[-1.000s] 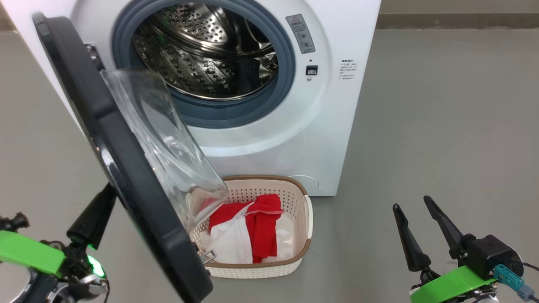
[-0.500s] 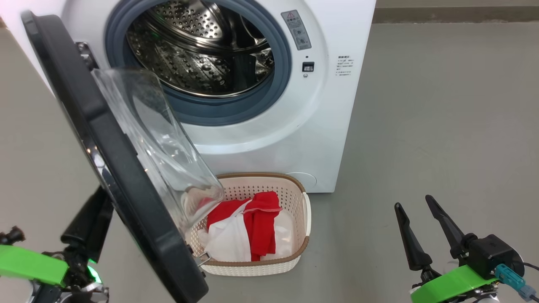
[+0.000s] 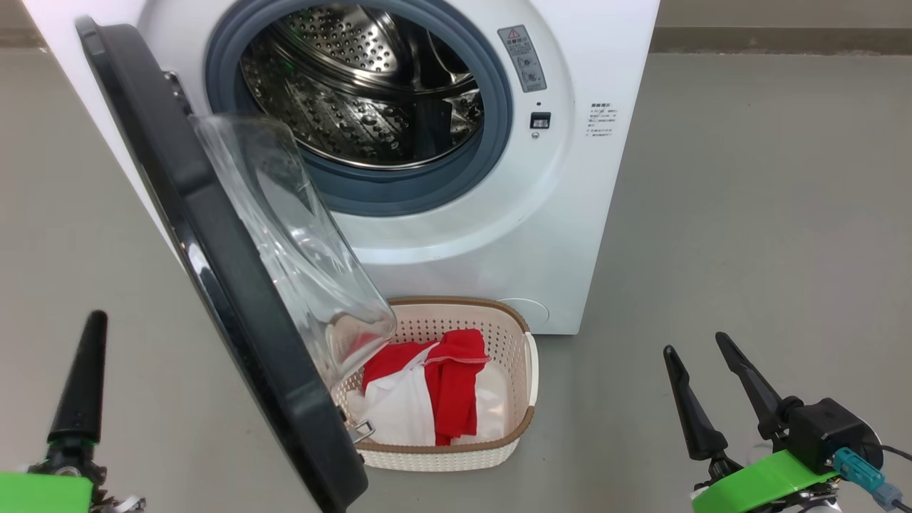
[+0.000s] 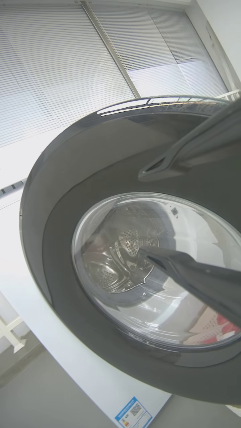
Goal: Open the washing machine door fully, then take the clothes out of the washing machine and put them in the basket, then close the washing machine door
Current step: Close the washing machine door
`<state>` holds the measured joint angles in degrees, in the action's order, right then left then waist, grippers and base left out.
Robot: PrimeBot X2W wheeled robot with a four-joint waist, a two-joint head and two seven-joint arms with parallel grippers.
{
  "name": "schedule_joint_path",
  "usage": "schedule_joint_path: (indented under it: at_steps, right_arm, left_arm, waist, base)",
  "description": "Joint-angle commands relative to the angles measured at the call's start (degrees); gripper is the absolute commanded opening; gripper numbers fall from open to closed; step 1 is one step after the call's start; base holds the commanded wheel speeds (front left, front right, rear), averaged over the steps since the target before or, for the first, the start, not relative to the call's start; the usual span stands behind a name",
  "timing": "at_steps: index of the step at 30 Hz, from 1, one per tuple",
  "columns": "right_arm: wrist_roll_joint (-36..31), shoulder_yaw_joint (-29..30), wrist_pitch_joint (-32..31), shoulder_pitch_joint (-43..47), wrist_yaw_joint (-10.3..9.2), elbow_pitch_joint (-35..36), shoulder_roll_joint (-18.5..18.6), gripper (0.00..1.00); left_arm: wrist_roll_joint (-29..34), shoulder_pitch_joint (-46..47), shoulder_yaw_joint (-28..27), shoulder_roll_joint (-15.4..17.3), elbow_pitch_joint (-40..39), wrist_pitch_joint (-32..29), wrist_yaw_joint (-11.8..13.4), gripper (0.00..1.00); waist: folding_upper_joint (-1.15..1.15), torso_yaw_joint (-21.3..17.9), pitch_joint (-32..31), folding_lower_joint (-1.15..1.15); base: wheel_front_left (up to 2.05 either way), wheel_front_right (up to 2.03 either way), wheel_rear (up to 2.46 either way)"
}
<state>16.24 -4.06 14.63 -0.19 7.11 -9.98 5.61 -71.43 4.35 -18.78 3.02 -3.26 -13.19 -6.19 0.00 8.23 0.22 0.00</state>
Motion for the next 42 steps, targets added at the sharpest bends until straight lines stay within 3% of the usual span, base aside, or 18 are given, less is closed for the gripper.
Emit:
schedule_joint_path:
  at_steps: [1, 7, 11, 18, 19, 24, 42]
  right_arm:
    - [0.31, -1.19, 0.37, -0.96, 0.37, 1.18, 0.72, 1.0]
    - [0.36, -1.42, 0.37, -0.83, 0.37, 1.06, 0.86, 1.0]
    - [0.34, -1.78, 0.37, -0.77, 0.37, 1.01, 0.71, 1.0]
    - [-0.34, -2.06, 0.37, -0.88, 0.37, 1.51, 0.84, 1.0]
    - [-0.53, -1.81, 0.37, -0.93, 0.37, 1.69, 0.82, 1.0]
    - [-0.46, -1.9, 0.37, -1.27, 0.37, 1.65, 0.53, 1.0]
    - [-0.52, -1.79, 0.37, -1.48, 0.37, 1.53, 0.48, 1.0]
  left_arm:
    - [2.59, -0.12, -1.45, 1.98, -1.87, 2.1, -0.87, 1.0]
    - [21.9, -4.62, 6.57, 8.13, -1.57, 15.14, -1.26, 1.0]
    - [28.73, -6.3, 11.01, 9.89, 1.72, 23.12, -1.28, 1.0]
    - [40.99, -6.3, 13.06, 12.09, 5.89, 27.93, -0.53, 1.0]
    - [48.58, -5.85, 11.22, 10.71, 6.07, 28.15, 0.97, 1.0]
    - [54.25, -6.7, 5.99, 5.6, 6.32, 28.17, 0.05, 1.0]
    - [58.76, -6.13, 3.2, 2.44, 8.88, 28.18, -1.27, 1.0]
  waist:
    - [0.0, 0.06, -0.22, 0.0]
    - [0.0, 0.02, -0.73, 0.0]
    - [0.0, -0.21, -1.0, 0.0]
    - [0.0, -0.49, -0.7, 0.0]
    - [0.0, -0.64, -0.39, 0.0]
    - [0.0, -1.14, 0.04, 0.0]
    - [0.0, -1.43, -0.31, 0.0]
  base:
    - [0.0, 0.0, 0.0]
    - [0.0, 0.0, 0.0]
    - [0.0, 0.0, 0.0]
    - [0.0, 0.0, 0.0]
    - [0.0, 0.0, 0.0]
    - [0.0, 0.0, 0.0]
    - [0.0, 0.0, 0.0]
